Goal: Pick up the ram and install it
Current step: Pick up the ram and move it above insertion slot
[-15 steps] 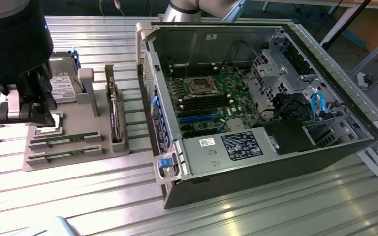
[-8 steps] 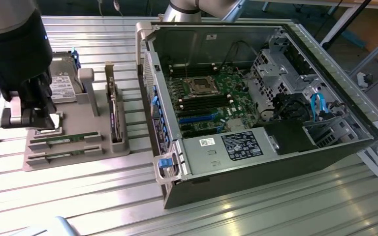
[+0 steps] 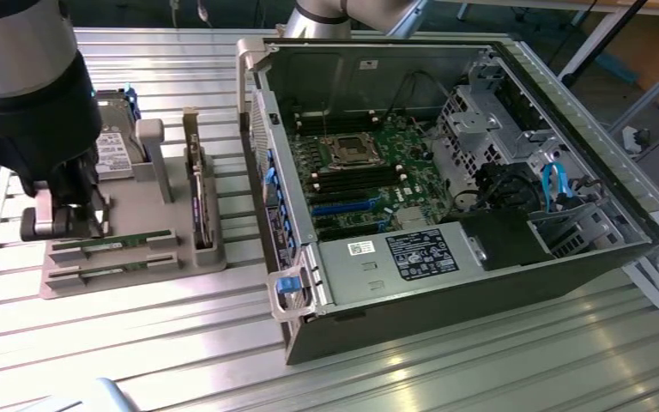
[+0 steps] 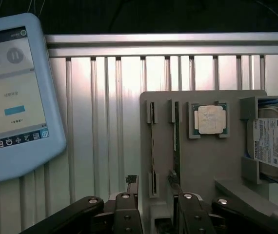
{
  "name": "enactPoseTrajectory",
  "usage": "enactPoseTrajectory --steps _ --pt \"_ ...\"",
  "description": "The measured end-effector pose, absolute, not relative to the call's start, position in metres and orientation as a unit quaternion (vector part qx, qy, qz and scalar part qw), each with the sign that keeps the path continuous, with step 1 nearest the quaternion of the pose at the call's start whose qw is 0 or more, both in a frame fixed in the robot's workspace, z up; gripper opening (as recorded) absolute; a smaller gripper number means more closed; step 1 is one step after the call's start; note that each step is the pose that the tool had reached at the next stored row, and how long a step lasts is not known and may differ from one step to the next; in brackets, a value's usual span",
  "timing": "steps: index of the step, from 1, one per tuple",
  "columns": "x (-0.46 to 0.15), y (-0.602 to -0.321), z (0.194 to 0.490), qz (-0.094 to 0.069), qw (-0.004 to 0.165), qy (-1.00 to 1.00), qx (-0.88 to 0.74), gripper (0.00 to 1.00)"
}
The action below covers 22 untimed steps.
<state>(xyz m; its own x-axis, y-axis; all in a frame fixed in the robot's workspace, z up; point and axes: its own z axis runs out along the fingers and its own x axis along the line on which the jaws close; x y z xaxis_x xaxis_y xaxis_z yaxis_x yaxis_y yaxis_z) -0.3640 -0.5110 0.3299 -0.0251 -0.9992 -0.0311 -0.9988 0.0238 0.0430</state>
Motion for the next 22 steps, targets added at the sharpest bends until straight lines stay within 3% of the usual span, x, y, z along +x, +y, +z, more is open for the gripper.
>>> enactPoseTrajectory --steps 22 --pt "-0.362 -0.5 0.273 -0.026 0.004 -0.715 0.699 0.36"
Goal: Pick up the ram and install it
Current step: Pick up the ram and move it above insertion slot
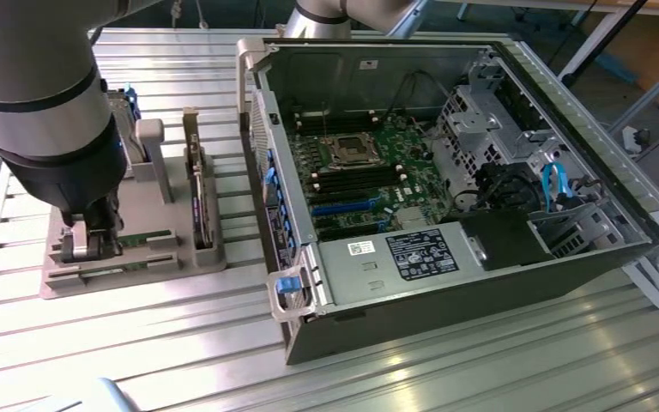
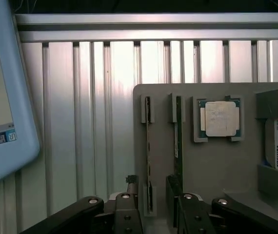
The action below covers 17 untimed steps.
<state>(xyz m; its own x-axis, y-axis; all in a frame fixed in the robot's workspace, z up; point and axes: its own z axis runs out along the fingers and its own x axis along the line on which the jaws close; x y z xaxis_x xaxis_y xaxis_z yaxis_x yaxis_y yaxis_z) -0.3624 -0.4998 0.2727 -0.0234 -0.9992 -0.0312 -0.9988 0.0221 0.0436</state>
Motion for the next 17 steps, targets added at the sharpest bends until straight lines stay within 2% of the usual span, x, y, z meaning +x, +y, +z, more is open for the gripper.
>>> enactPoseTrajectory --steps 17 --pt "-0.365 -0.498 0.238 -0.026 0.004 -0.715 0.699 0.36"
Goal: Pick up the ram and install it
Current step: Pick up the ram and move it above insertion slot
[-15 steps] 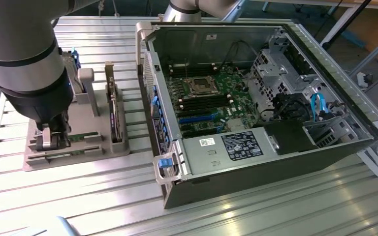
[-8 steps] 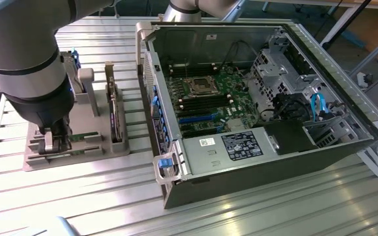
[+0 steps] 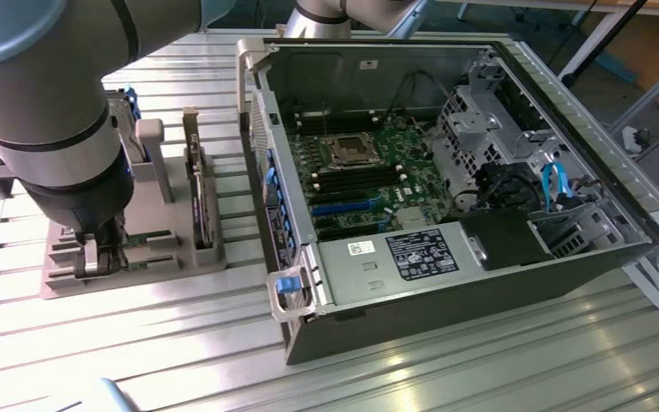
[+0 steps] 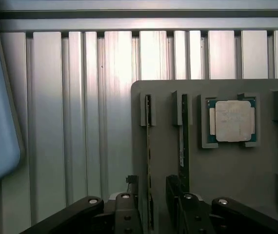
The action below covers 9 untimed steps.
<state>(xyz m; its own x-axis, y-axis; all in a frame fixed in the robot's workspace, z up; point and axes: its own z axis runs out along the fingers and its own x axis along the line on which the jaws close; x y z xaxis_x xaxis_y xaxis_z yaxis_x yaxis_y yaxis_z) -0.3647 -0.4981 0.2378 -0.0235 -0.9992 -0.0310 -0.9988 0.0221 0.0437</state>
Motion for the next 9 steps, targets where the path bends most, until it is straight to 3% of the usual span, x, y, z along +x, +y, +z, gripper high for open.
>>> enactPoseTrajectory --steps 9 --pt "-0.365 -0.498 0.218 -0.026 0.004 -0.715 0.699 0.36"
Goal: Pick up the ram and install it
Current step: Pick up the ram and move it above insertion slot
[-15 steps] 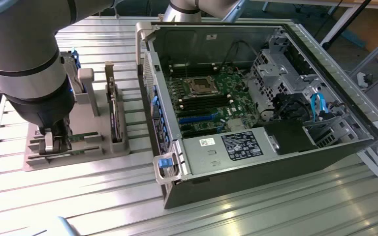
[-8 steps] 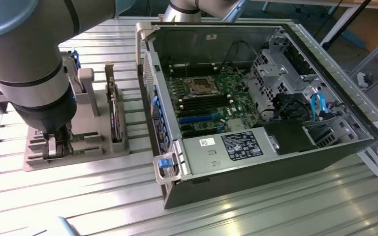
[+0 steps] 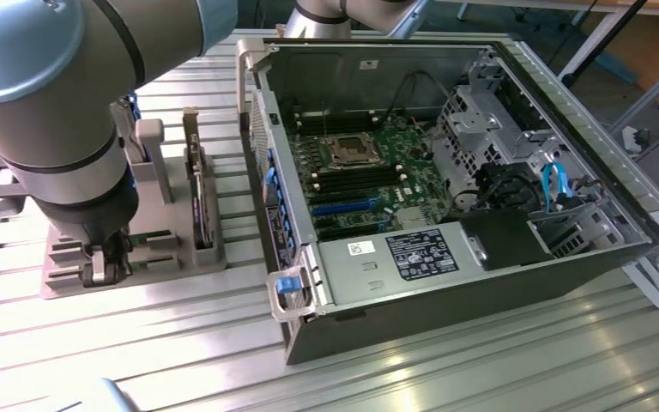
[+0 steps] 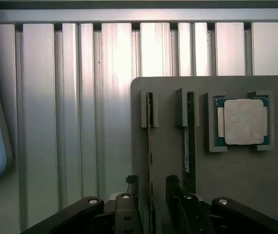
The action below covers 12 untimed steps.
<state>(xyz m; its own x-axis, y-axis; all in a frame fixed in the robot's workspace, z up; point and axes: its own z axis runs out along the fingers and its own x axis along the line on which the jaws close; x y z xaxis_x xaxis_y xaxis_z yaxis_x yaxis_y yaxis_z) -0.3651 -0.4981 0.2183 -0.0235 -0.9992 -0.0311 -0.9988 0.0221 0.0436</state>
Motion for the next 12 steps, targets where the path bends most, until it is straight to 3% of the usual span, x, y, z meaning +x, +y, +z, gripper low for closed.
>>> enactPoseTrajectory --steps 12 --pt "-0.365 -0.498 0.203 -0.026 0.004 -0.715 0.699 0.35"
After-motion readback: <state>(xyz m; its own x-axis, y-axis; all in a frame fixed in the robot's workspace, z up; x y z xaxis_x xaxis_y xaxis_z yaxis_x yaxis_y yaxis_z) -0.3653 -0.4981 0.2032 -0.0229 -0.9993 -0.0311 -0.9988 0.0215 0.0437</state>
